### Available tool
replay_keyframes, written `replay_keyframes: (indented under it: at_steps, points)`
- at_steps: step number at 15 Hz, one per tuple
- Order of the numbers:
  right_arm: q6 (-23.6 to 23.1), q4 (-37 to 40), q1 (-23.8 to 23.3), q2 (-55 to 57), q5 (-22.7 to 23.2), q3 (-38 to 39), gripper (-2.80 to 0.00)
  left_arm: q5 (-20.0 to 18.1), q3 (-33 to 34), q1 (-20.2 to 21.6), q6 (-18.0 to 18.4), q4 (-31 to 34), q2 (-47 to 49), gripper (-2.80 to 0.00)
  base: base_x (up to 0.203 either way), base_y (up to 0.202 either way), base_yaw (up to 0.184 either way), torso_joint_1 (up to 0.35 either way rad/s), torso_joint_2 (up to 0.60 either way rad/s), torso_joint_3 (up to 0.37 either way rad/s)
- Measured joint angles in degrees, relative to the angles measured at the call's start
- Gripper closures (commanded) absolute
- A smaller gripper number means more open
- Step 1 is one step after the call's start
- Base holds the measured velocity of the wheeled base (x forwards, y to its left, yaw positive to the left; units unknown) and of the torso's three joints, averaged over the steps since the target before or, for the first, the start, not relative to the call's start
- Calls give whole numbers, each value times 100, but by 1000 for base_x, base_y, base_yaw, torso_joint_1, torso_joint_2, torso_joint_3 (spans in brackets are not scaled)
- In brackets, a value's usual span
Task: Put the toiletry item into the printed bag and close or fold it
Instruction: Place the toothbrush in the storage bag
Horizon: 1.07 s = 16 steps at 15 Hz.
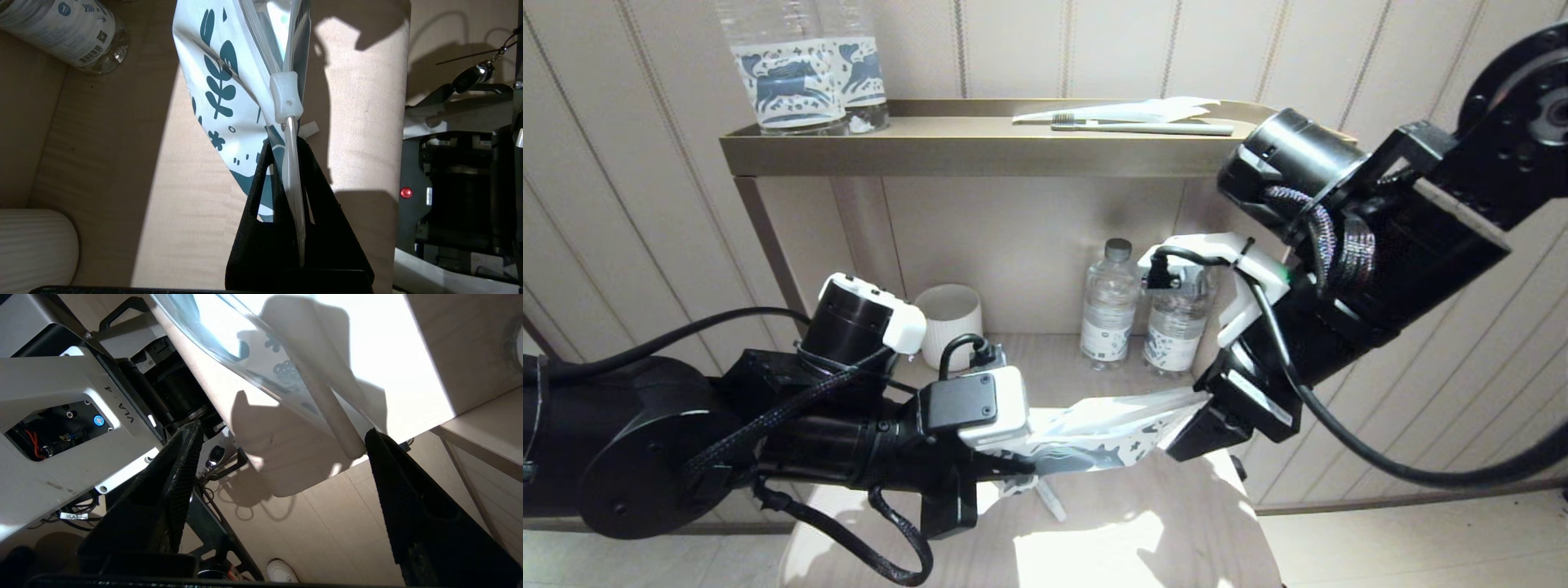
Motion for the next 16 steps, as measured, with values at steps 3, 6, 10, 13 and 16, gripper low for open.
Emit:
replay_keyframes:
  at_steps: [3,6,10,13,16]
  points:
    - [-6,-6,-27,-112,2,-31,-280,-1,38,-2,1,-3,15,0,0,0,0,0,0,0]
    - [-4,0,-94,-230,5,-42,-280,-9,46,0,0,-16,33,0,0,0,0,0,0,0]
    - [35,-6,-252,-422,58,-9,-280,-9,-67,37,-309,-44,-1,0,0,0,0,0,0,0]
    - [129,-4,-420,-524,110,91,0,29,-226,242,-1024,-27,-192,0,0,0,0,0,0,0]
    - [194,-2,-509,-664,144,293,0,44,-162,818,-1792,-14,-578,0,0,0,0,0,0,0]
